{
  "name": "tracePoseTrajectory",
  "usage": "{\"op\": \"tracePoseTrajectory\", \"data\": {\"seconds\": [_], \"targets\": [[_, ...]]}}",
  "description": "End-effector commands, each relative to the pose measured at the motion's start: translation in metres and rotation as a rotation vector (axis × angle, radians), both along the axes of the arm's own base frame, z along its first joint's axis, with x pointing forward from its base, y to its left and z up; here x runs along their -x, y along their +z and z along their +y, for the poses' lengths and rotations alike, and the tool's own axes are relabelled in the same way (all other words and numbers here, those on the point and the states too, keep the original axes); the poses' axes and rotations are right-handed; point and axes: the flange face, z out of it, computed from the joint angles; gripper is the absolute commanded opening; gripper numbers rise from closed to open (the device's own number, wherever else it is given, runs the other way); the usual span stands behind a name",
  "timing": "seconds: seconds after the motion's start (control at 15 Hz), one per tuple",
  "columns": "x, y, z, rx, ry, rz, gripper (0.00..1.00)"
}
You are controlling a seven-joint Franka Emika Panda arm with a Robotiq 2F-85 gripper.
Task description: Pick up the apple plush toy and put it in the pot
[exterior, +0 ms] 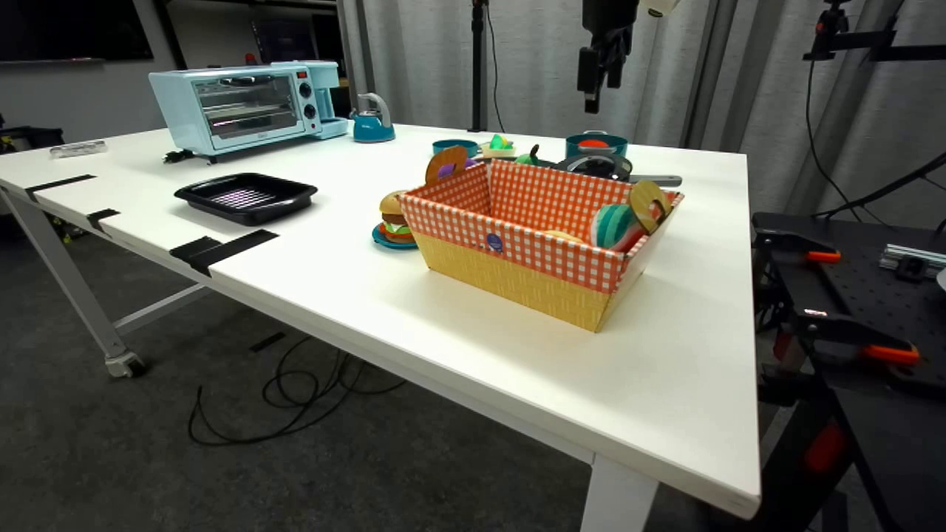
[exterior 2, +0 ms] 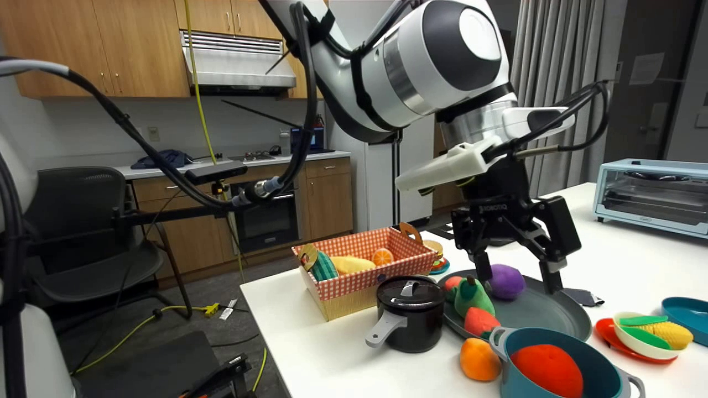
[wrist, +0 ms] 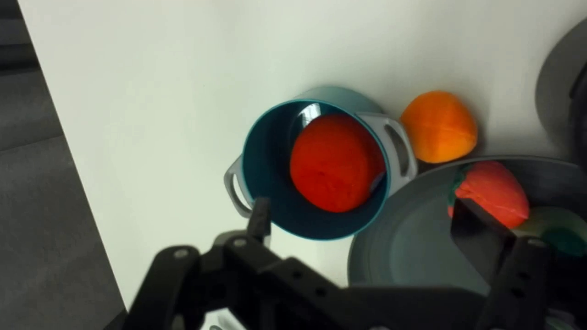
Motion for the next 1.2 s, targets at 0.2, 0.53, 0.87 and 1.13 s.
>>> {"op": "tracePoseTrajectory", "data": {"seconds": [0.2,0.53,0.87,1.13], "targets": [[0.016,0.068,0.040,-0.159,0.069,-0.094,1.00],[0.040,0.103,0.053,-0.206,0.079,-0.094,1.00],[0.063,0.113,0.064,-0.223,0.106,-0.059,1.00],[0.046,0.105,0.058,-0.203,0.091,-0.054,1.00]]}}
